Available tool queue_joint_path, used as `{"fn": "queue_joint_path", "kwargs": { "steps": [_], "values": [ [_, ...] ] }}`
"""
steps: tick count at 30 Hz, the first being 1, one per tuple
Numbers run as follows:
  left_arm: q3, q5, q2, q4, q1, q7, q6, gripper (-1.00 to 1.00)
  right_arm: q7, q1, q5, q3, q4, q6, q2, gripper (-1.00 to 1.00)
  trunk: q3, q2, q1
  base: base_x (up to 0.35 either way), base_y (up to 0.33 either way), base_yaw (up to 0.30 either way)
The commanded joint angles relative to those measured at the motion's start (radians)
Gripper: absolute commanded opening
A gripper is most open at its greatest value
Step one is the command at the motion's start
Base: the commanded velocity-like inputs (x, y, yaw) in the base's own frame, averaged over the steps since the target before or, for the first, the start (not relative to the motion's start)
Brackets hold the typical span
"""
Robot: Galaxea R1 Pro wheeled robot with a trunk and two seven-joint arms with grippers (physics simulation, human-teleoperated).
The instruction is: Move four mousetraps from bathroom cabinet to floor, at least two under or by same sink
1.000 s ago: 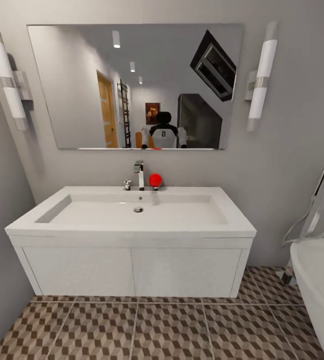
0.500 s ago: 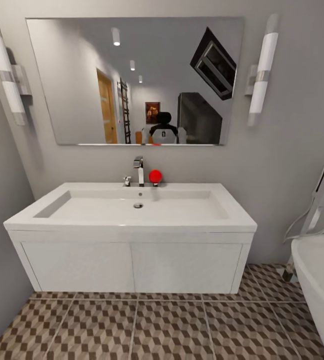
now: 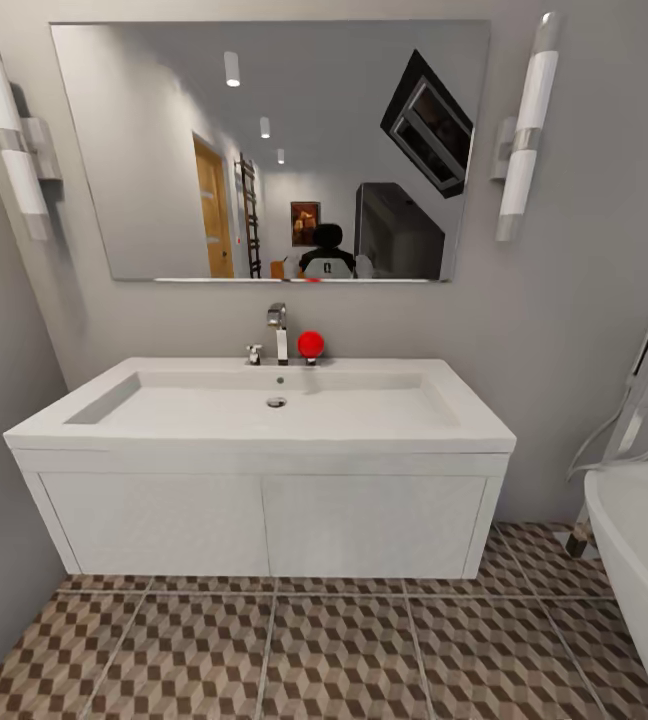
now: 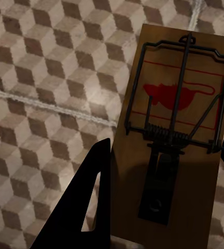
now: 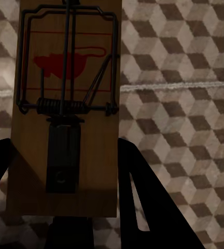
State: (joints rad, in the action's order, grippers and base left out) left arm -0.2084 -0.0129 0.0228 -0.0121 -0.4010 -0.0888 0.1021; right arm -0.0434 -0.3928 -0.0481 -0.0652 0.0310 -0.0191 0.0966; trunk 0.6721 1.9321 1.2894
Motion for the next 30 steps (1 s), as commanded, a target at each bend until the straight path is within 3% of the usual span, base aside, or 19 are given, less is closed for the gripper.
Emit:
{"fn": "queue_joint_path", "kwargs": {
  "steps": [1,17,21,24,27,30],
  "values": [
    [-0.003,0.000,0.000,0.001,-0.001,-0.004,0.004,-1.00,0.000,-0.001,-0.002,-0.006,0.003,-0.002,0.000,-1.00,0.004,0.008,0.004,0.000,0.000,0.000],
    [-0.006,0.002,0.003,-0.013,-0.001,-0.008,0.000,-1.00,-0.005,-0.001,-0.007,-0.001,-0.001,-0.004,0.009,-1.00,0.054,0.120,0.065,0.000,0.000,0.000],
    [-0.006,0.006,0.001,-0.070,-0.002,-0.024,-0.015,-1.00,-0.016,-0.001,-0.013,-0.002,-0.014,0.008,0.006,-1.00,0.067,0.148,0.080,0.000,0.000,0.000],
    [-0.006,0.009,-0.003,-0.147,-0.002,-0.034,-0.063,-1.00,-0.033,-0.002,-0.015,-0.002,-0.045,0.028,0.001,-1.00,0.076,0.169,0.092,0.000,0.000,0.000],
    [-0.004,0.010,-0.005,-0.230,-0.003,-0.039,-0.163,-1.00,-0.046,-0.002,-0.016,-0.002,-0.109,0.058,-0.002,-1.00,0.086,0.190,0.103,0.000,0.000,0.000],
    [-0.004,0.010,-0.006,-0.355,-0.004,-0.041,-0.299,-1.00,-0.054,-0.001,-0.016,-0.002,-0.203,0.134,-0.003,-1.00,0.095,0.211,0.115,0.000,0.000,0.000]
  ]
}}
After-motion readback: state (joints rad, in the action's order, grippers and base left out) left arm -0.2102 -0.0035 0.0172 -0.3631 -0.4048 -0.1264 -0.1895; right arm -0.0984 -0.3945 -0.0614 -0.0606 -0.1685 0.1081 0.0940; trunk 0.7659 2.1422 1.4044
